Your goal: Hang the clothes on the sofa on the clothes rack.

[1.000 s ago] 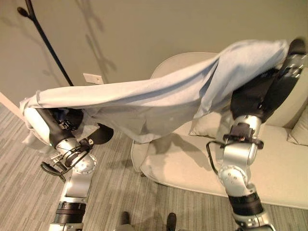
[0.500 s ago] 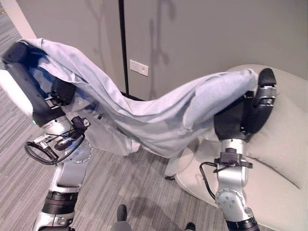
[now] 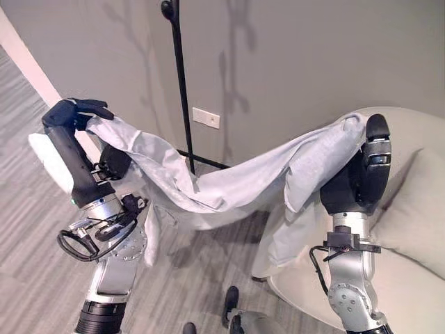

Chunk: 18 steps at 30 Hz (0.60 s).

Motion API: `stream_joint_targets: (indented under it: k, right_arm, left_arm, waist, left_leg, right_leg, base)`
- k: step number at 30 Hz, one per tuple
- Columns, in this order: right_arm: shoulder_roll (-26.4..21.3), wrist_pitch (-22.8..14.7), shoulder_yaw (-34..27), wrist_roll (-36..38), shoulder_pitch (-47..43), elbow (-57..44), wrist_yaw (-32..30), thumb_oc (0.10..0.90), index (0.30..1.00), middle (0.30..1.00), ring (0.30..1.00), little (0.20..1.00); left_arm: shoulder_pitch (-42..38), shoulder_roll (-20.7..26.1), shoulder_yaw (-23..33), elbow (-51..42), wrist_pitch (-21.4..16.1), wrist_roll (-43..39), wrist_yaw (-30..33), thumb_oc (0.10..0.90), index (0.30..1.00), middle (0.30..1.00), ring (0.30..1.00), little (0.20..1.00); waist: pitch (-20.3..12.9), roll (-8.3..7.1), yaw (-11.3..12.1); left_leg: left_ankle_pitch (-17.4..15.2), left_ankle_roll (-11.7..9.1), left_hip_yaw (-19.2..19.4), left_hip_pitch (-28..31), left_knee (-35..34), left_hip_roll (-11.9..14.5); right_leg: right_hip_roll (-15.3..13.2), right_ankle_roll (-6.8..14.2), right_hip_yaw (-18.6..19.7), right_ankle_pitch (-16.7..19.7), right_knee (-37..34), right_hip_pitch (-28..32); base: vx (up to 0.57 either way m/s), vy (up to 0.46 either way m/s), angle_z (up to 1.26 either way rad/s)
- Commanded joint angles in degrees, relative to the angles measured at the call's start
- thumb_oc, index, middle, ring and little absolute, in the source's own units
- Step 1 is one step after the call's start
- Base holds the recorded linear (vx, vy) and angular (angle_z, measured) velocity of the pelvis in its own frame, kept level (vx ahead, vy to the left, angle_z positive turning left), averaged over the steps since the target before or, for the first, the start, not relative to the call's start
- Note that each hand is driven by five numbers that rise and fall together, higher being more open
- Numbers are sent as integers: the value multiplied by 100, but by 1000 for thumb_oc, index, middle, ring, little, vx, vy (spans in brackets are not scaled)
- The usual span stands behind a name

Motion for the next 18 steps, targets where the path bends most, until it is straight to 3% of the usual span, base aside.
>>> stream_joint_targets:
  k: [1, 2, 3, 4, 5, 6, 9, 11, 14, 15, 17, 18]
  right_arm:
    - [126, -421, -345, -420, -354, -536, 275, 400, 300, 300, 300, 300]
    - [90, -426, -391, -430, -369, -477, 249, 400, 300, 300, 300, 300]
    - [42, -427, -407, -441, -395, -448, 223, 400, 300, 300, 300, 300]
    - [42, -429, -417, -442, -407, -443, 220, 400, 300, 300, 300, 300]
    - [-71, -403, -462, -465, -436, -334, 172, 400, 300, 300, 300, 300]
    - [-124, -399, -489, -476, -466, -220, 108, 400, 300, 300, 300, 300]
    - [-207, -297, -495, -535, -465, -73, -8, 400, 300, 300, 300, 300]
    - [-285, -281, -545, -563, -444, -58, 38, 400, 300, 300, 300, 300]
    - [-454, -270, -618, -652, -423, 12, 71, 400, 300, 300, 300, 300]
    - [-600, -272, -635, -776, -612, 76, 22, 400, 300, 300, 300, 300]
    - [-694, -318, -782, -926, -817, 254, -111, 400, 300, 300, 300, 300]
    - [-759, -337, -899, -1052, -858, 316, -193, 400, 300, 300, 300, 300]
  left_arm:
    - [-546, 478, 122, -543, -530, 295, 160, 400, 300, 300, 300, 300]
    - [-584, 484, 136, -515, -523, 303, 183, 400, 300, 300, 300, 300]
    - [-613, 482, 116, -516, -519, 300, 192, 400, 300, 300, 300, 300]
    - [-631, 482, 109, -511, -519, 301, 195, 400, 300, 300, 300, 300]
    - [-714, 532, 73, -481, -489, 364, 202, 400, 300, 300, 300, 300]
    - [-773, 553, 51, -421, -452, 410, 272, 400, 300, 300, 300, 300]
    - [-916, 563, 32, -324, -416, 450, 360, 400, 300, 300, 300, 300]
    - [-1008, 645, 145, -265, -376, 571, 533, 400, 300, 300, 300, 300]
    - [-1093, 982, 385, -218, -176, 981, 803, 400, 300, 300, 300, 300]
    - [-1249, 1225, 505, -169, -36, 1186, 1021, 400, 300, 300, 300, 300]
    - [-1509, 1485, 596, -7, 12, 1332, 1214, 400, 300, 300, 300, 300]
    - [-1634, 1651, 622, 33, 58, 1446, 1279, 400, 300, 300, 300, 300]
  waist:
    - [-641, -247, -117]
    - [-645, -220, -116]
    - [-604, -247, -87]
    - [-584, -234, -96]
    - [-453, -318, -21]
    - [-425, -387, 3]
    - [-434, -501, 77]
    - [-493, -492, 105]
    - [-652, -370, 118]
    - [-699, -220, 244]
    - [-700, -131, 293]
    - [-740, -97, 270]
  left_leg:
    - [-687, 78, 203, -9, 626, -363]
    - [-668, -36, 245, -113, 1139, -288]
    - [-407, -139, 296, -297, 1738, -186]
    - [-484, -165, 272, -410, 1951, -142]
    - [136, -393, 383, -969, 3286, 54]
    - [293, -453, 455, -1331, 3992, 231]
    - [142, -284, 654, -1958, 4736, 581]
    - [59, -266, 584, -2155, 4300, 859]
    - [199, -321, 448, -1729, 2248, 1142]
    - [703, -541, -29, -1557, 837, 1214]
    - [1104, -776, -381, -1561, 66, 1315]
    - [1127, -830, -368, -1633, 21, 1353]
  right_leg:
    - [-173, 898, 482, -444, -197, 709]
    - [-151, 868, 475, -441, -331, 888]
    - [-201, 838, 469, -438, -397, 1017]
    - [-174, 817, 447, -411, -432, 1025]
    - [-220, 655, 440, -478, -541, 1314]
    - [-229, 582, 396, -489, -624, 1419]
    - [-348, 541, 436, -553, -786, 1657]
    - [-424, 598, 494, -601, -803, 1754]
    - [-552, 753, 587, -783, -692, 1795]
    - [-571, 852, 737, -973, -631, 1928]
    - [-638, 917, 838, -1105, -588, 2092]
    - [-709, 975, 862, -1151, -590, 2210]
  base:
    - [272, -74, 15]
    - [255, -89, 8]
    - [105, -72, 11]
    - [143, -125, 13]
    - [129, -147, 17]
    - [200, -171, 22]
    - [166, -51, 9]
    - [214, 118, -6]
    - [325, 304, -43]
    - [432, 424, -64]
    - [380, 337, -71]
    - [328, 277, -54]
